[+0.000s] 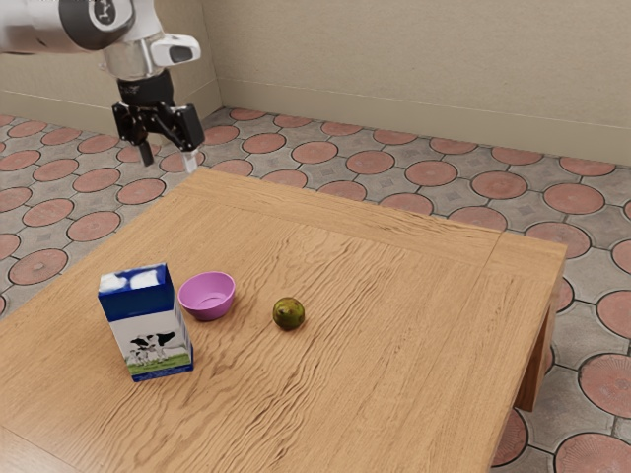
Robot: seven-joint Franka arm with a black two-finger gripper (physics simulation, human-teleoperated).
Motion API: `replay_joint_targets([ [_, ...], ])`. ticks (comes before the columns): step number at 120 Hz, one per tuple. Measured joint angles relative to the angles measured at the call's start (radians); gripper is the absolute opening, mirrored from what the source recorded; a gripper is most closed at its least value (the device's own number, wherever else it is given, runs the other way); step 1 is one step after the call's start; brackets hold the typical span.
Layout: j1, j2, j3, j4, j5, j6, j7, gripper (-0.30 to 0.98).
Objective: Place the pear in the bowl.
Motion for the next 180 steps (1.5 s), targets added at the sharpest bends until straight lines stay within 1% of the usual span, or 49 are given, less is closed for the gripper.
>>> replay_joint_targets([
  [23,0.000,0.028,-0.004,0.004,0.009,0.039,0.004,0.67],
  [49,-0.123,0.186,-0.006,0.006,0.012,0.140,-0.011,0.67],
  [68,-0.162,0.277,-0.007,0.000,0.008,0.207,-0.050,0.67],
  [87,-0.171,0.354,-0.014,-0.003,-0.008,0.241,-0.108,0.67],
  [121,-0.184,0.457,-0.014,0.005,-0.066,0.290,-0.210,0.67],
  [154,-0.173,0.540,-0.013,-0.002,-0.077,0.367,-0.281,0.67],
  [180,-0.168,0.558,-0.012,-0.014,-0.074,0.408,-0.314,0.66],
])
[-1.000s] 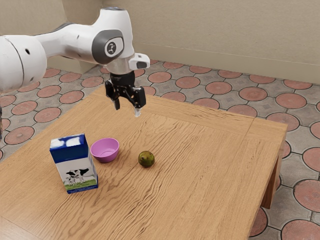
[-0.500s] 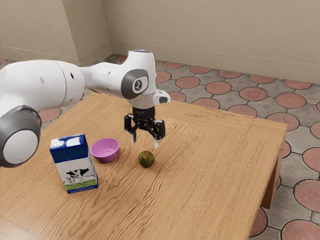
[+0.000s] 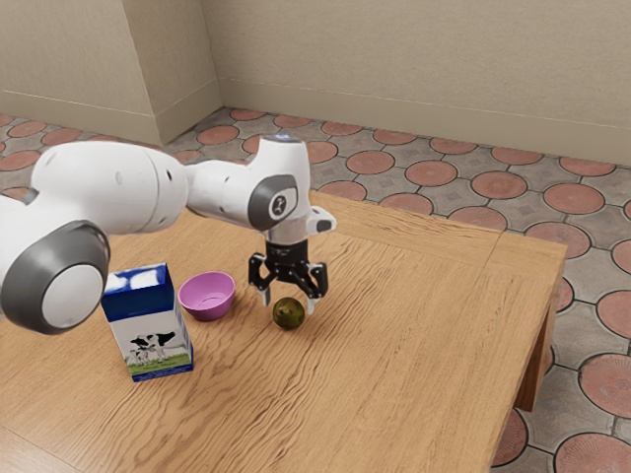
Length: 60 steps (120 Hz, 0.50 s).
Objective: Place the pear in the bowl.
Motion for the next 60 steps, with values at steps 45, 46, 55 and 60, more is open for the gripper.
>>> replay_joint_targets([
  [45,0.002,0.028,0.005,-0.005,-0.001,0.039,-0.033,0.50],
  [46,0.002,0.028,0.005,-0.005,-0.001,0.039,-0.034,0.49],
  [55,0.002,0.029,0.008,-0.005,-0.003,0.040,-0.037,0.46],
  [60,0.002,0.030,0.008,-0.006,-0.004,0.040,-0.039,0.45],
])
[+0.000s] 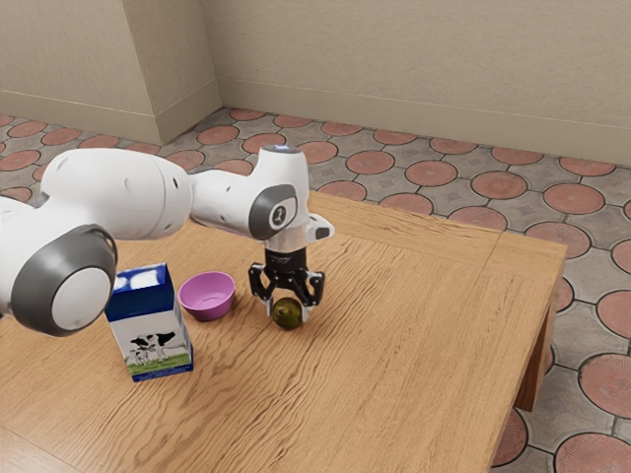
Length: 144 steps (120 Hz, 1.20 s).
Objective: Place the pear in the bowl.
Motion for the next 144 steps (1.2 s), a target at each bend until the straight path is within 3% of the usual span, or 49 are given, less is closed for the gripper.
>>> replay_joint_targets([
  [33,0.000,-0.019,0.003,-0.006,-0.001,0.000,-0.009,0.40],
  [70,0.093,-0.212,0.005,-0.149,0.024,0.007,-0.018,0.35],
  [108,0.214,-0.233,0.005,-0.175,0.031,0.005,-0.025,0.34],
  [144,0.252,-0.194,0.005,-0.167,0.032,0.007,-0.030,0.34],
])
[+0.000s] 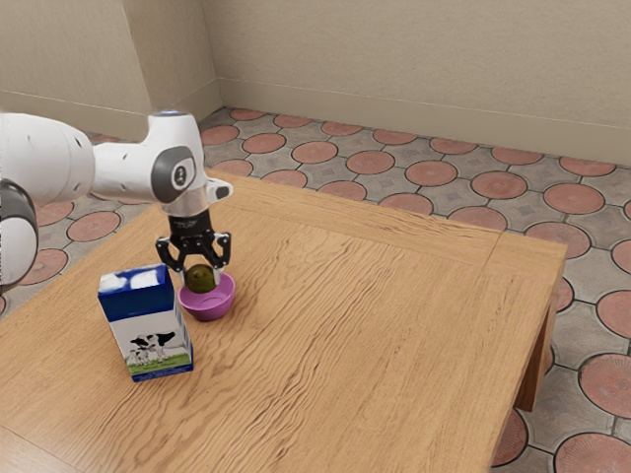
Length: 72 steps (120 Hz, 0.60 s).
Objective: Place the pear in the bowl.
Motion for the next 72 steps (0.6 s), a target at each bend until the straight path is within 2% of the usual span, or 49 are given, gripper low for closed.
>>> replay_joint_targets([
  [37,-0.004,0.001,-0.002,0.002,-0.011,0.001,0.003,0.57],
  [49,-0.013,-0.037,-0.001,0.011,-0.005,0.002,0.004,0.61],
  [72,-0.067,-0.164,-0.008,0.016,0.049,0.001,0.040,0.64],
])
